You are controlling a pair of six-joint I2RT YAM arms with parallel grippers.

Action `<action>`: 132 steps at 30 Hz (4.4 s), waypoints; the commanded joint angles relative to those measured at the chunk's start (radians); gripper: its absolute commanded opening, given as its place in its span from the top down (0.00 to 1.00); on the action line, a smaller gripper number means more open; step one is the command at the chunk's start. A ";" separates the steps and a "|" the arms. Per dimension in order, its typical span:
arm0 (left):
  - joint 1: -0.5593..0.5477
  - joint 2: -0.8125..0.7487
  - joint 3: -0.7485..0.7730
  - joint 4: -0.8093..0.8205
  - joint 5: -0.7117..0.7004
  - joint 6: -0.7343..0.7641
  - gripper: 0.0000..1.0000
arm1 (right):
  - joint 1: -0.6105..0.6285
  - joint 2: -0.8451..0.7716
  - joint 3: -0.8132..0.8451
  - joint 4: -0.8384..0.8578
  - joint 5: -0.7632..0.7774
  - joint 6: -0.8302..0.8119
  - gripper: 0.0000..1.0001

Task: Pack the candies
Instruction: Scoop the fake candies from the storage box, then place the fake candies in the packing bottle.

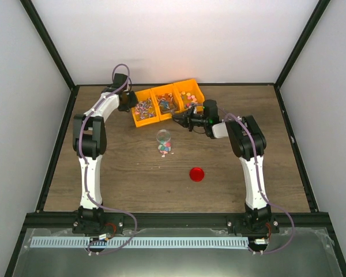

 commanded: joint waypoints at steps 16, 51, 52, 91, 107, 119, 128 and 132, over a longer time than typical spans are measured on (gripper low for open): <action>0.013 0.023 -0.060 -0.065 0.113 0.020 0.96 | 0.006 -0.044 -0.206 0.609 -0.029 0.083 0.99; 0.049 -0.057 -0.160 -0.005 0.090 0.002 0.62 | -0.009 -0.444 -0.583 0.702 -0.140 0.072 0.99; 0.050 -0.057 -0.158 -0.005 0.090 0.001 0.62 | -0.013 -0.471 -0.600 0.674 -0.150 0.052 0.99; 0.046 -0.200 -0.241 0.039 0.103 0.002 0.49 | -0.021 -1.166 -0.546 -1.029 -0.093 -0.866 0.99; 0.048 -0.203 -0.248 0.047 0.105 0.004 0.49 | 0.010 -1.095 -0.365 -1.290 0.036 -1.030 0.99; 0.047 -0.193 -0.250 0.052 0.111 0.005 0.48 | 0.053 -1.044 -0.307 -1.375 0.083 -1.067 0.99; 0.048 -0.192 -0.264 0.061 0.118 0.003 0.48 | 0.070 -0.992 -0.232 -1.484 0.109 -1.102 0.99; 0.049 -0.193 -0.271 0.066 0.119 0.005 0.48 | 0.071 -0.985 -0.208 -1.513 0.127 -1.112 0.99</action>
